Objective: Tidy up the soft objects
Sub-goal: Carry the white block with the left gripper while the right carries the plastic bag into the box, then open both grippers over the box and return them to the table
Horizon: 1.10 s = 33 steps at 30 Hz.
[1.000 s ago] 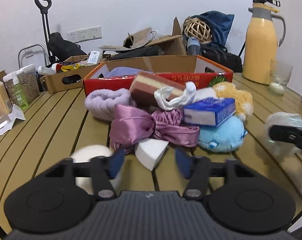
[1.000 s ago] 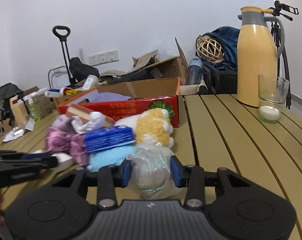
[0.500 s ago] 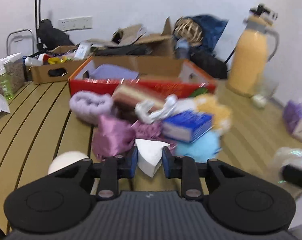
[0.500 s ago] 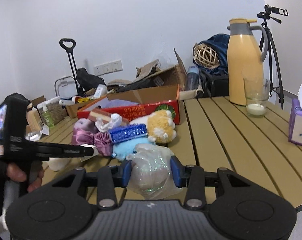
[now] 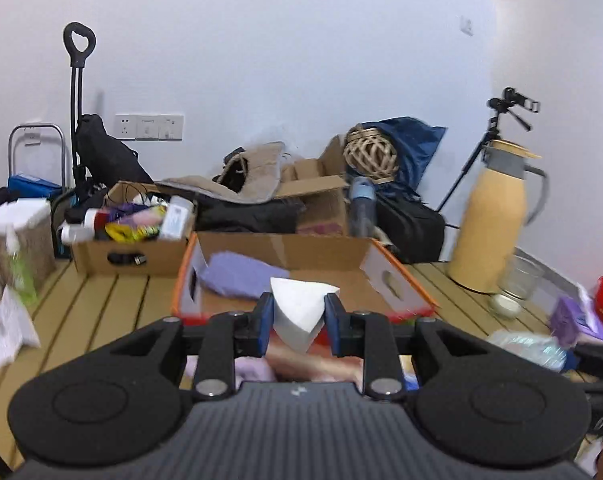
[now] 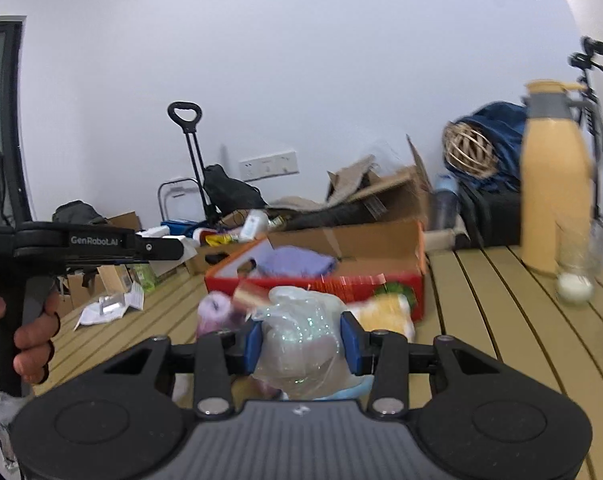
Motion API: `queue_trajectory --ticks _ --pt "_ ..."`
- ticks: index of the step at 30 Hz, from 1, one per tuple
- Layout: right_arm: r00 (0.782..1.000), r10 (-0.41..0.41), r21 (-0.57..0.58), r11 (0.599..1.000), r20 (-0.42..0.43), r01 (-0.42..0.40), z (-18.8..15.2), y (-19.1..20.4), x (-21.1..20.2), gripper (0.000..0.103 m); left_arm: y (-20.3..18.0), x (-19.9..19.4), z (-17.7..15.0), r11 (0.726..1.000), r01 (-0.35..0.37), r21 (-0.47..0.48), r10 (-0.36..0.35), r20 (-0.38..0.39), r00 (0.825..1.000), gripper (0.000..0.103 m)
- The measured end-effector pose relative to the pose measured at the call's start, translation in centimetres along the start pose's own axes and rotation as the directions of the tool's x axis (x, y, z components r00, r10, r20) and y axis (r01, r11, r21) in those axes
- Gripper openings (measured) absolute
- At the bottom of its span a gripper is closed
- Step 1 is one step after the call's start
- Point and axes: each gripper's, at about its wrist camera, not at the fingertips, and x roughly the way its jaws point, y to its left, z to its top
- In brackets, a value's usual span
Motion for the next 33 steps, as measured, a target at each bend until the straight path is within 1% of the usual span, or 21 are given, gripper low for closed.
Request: queue_trajectory --ticks 4,5,7,8,10,12,14,15,16,17,18,19,20,21,22,23,24,26,28,30,33 --pt "1.0 0.007 -0.014 1.0 -0.014 -0.007 4.8 -1.5 6.7 0.04 3.0 7.2 3.5 1.0 -0.013 0.004 0.013 -0.071 0.997 0.028" --pt "1.0 0.013 -0.006 1.0 -0.029 -0.013 5.9 -2.1 8.8 0.04 3.6 9.5 4.3 1.0 -0.001 0.003 0.001 -0.102 0.995 0.028" --pt "0.997 0.031 0.043 0.999 -0.074 -0.028 7.9 -3.9 13.7 0.04 4.1 13.3 5.7 1.0 0.011 -0.009 -0.012 -0.12 0.993 0.028" --pt "0.994 0.033 0.06 0.998 -0.102 -0.027 8.8 -4.7 16.2 0.04 4.1 15.3 6.4 0.999 0.044 -0.012 -0.045 -0.143 0.989 0.028" --pt "0.987 -0.007 0.088 0.996 -0.158 0.021 10.2 -6.8 21.5 0.04 3.5 18.9 7.4 0.995 0.094 -0.036 -0.099 -0.171 0.98 0.029" --pt "0.977 -0.06 0.093 0.992 -0.206 0.081 11.0 -8.2 25.7 0.04 1.6 23.1 7.8 0.991 0.131 0.026 -0.124 -0.169 0.978 0.03" --pt "0.958 -0.153 -0.006 0.988 -0.242 0.156 11.1 -8.9 29.4 0.042 0.5 27.0 7.1 0.99 0.13 0.057 -0.119 -0.177 0.977 0.032" --pt "0.948 -0.188 -0.019 0.982 -0.256 0.19 10.9 -9.5 31.1 0.046 0.3 28.7 6.7 0.989 0.144 0.045 -0.133 -0.192 0.972 0.036" --pt "0.941 -0.209 -0.015 0.977 -0.268 0.212 10.7 -10.2 32.5 0.049 0.3 29.9 6.1 0.987 0.159 0.026 -0.151 -0.195 0.969 0.049" --pt "0.928 -0.236 -0.01 0.97 -0.289 0.243 10.4 -10.9 33.9 0.052 0.4 30.8 5.6 0.986 0.167 0.009 -0.163 -0.191 0.968 0.056" --pt "0.916 -0.255 -0.009 0.964 -0.308 0.266 10.1 -11.4 34.7 0.057 0.4 31.5 5.1 0.989 0.151 -0.006 -0.149 -0.191 0.97 0.06" --pt "0.907 -0.268 -0.015 0.96 -0.324 0.278 9.7 -11.7 35.3 0.059 0.4 32.1 4.5 0.989 0.144 -0.027 -0.146 -0.205 0.968 0.06" --pt "0.899 -0.27 -0.017 0.959 -0.344 0.282 9.5 -12.1 35.9 0.059 0.7 32.7 4.2 0.985 0.157 -0.066 -0.168 -0.236 0.957 0.06" --pt "0.901 -0.272 -0.026 0.96 -0.338 0.28 9.6 -12.3 36.0 0.059 1.1 33.0 4.0 0.98 0.168 -0.104 -0.189 -0.257 0.948 0.06" --pt "0.909 -0.26 -0.021 0.963 -0.325 0.268 9.6 -12.5 35.8 0.063 1.4 33.0 4.0 0.977 0.165 -0.135 -0.196 -0.259 0.946 0.06" --pt "0.917 -0.244 -0.015 0.967 -0.315 0.253 9.6 -12.6 35.6 0.066 1.7 32.9 4.0 0.976 0.15 -0.156 -0.186 -0.25 0.95 0.06" --pt "0.923 -0.239 -0.01 0.969 -0.303 0.247 9.8 -12.8 35.5 0.074 1.8 32.7 4.1 0.978 0.14 -0.156 -0.175 -0.238 0.956 0.06" --pt "0.933 -0.22 0.018 0.972 -0.285 0.235 10.0 -13.2 35.0 0.075 1.6 32.2 4.5 0.98 0.132 -0.147 -0.163 -0.224 0.961 0.062" --pt "0.934 -0.217 0.027 0.972 -0.284 0.234 10.4 -13.2 34.5 0.075 1.2 31.2 5.2 0.987 0.109 -0.121 -0.134 -0.22 0.966 0.066" --pt "0.931 -0.224 0.008 0.972 -0.288 0.236 11.2 -12.7 33.5 0.075 0.7 28.8 6.5 0.997 0.07 -0.041 -0.077 -0.183 0.98 0.066" --pt "0.943 -0.217 -0.017 0.975 -0.251 0.22 12.9 -11.4 29.7 0.077 1.1 23.9 8.7 0.999 0.044 0.02 -0.041 -0.126 0.991 0.067"
